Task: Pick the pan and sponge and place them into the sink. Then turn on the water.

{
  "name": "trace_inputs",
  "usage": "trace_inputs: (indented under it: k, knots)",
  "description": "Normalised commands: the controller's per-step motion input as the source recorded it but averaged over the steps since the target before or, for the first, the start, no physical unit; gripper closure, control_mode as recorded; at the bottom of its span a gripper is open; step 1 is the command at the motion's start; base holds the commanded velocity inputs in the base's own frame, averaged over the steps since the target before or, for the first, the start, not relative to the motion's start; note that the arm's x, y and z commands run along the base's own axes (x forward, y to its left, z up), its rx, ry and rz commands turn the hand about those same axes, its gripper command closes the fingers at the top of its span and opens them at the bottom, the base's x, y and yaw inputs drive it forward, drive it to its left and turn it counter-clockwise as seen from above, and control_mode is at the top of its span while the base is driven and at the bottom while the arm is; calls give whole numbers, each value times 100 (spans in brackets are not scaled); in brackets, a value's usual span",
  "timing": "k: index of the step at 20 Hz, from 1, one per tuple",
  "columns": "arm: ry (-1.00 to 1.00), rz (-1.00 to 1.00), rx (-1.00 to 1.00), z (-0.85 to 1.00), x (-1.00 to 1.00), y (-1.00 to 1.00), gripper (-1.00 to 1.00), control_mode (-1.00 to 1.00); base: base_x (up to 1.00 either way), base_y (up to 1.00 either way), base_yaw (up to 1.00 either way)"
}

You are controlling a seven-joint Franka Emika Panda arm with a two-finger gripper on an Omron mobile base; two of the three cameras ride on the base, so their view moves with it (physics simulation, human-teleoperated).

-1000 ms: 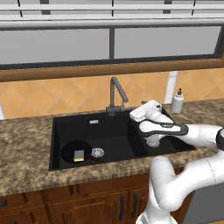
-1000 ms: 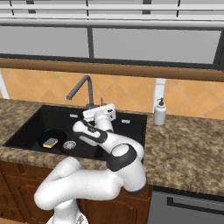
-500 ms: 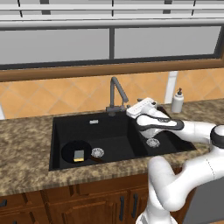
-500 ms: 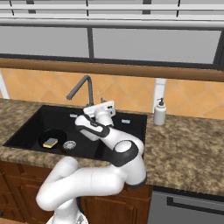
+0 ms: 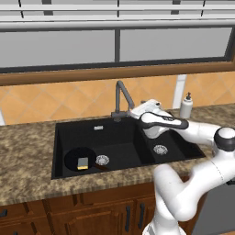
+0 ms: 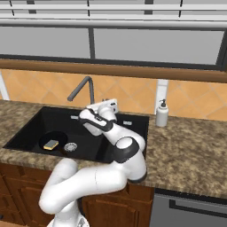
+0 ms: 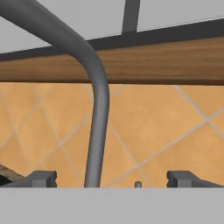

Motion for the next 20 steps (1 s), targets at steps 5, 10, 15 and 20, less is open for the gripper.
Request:
trace_inputs:
  k: [5, 10, 15, 20]
  knots:
    - [1, 1, 5, -19, 37, 0, -100, -100, 0, 0, 0]
    - [0, 2, 1, -29, 35, 0, -100, -100, 0, 0, 0]
    - [0, 3, 4, -32, 37, -2, -100, -100, 0, 0, 0]
    - [0, 5, 8, -36, 38, -1, -100, -100, 0, 0, 0]
